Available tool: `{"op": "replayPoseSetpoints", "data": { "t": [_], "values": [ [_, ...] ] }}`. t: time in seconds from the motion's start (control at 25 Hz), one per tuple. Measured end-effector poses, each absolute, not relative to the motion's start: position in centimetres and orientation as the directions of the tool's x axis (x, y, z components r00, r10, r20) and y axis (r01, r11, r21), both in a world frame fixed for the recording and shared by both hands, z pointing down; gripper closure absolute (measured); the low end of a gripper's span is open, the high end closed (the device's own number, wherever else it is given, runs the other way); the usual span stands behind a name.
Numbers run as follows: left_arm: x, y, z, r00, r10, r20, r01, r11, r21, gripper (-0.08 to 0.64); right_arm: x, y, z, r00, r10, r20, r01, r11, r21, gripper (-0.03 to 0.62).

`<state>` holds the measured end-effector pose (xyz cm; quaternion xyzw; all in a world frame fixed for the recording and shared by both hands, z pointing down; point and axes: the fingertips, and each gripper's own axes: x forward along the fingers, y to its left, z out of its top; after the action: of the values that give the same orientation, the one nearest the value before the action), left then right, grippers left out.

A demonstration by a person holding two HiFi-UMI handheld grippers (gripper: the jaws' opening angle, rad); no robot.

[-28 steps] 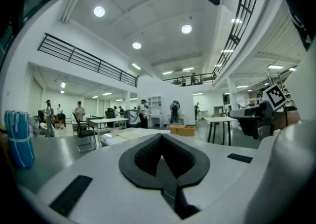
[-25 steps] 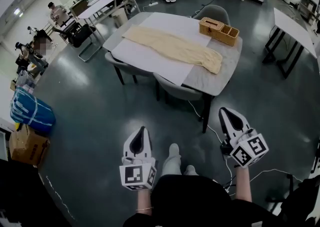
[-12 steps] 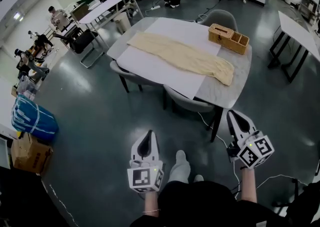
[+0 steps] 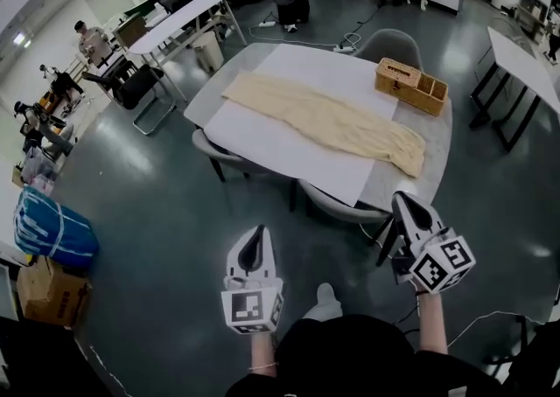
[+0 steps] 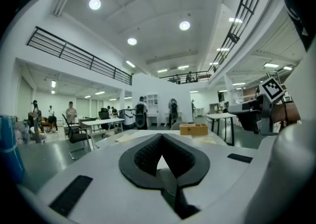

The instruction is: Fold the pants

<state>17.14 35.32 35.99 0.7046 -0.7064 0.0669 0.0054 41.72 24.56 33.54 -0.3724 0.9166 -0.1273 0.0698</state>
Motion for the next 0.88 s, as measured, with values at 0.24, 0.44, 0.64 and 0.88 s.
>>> {"op": "replayPoseSetpoints", "data": {
  "t": [0.24, 0.44, 0.64, 0.88],
  "values": [
    [14.9, 31.7, 35.9, 0.042, -0.997, 0.071, -0.997, -0.046, -0.063, 0.546, 39.3, 22.6, 34.1, -0.683, -0.730, -0.020, -0.706, 0.666, -0.240, 0.578],
    [13.2, 30.4, 36.0, 0.042, -0.996, 0.078, -0.998, -0.046, -0.050, 0.546, 39.5, 21.2, 34.6, -0.650, -0.760, 0.011, -0.740, 0.629, -0.239, 0.578],
    [12.4, 29.4, 36.6, 0.048, -0.995, 0.088, -0.998, -0.051, -0.028, 0.546, 39.1, 20.1, 35.1, -0.637, -0.769, 0.043, -0.757, 0.615, -0.220, 0.578],
    [11.6, 27.6, 37.3, 0.041, -0.991, 0.127, -0.999, -0.045, -0.021, 0.546, 38.8, 17.7, 35.9, -0.624, -0.778, 0.069, -0.766, 0.592, -0.250, 0.578]
  ]
}}
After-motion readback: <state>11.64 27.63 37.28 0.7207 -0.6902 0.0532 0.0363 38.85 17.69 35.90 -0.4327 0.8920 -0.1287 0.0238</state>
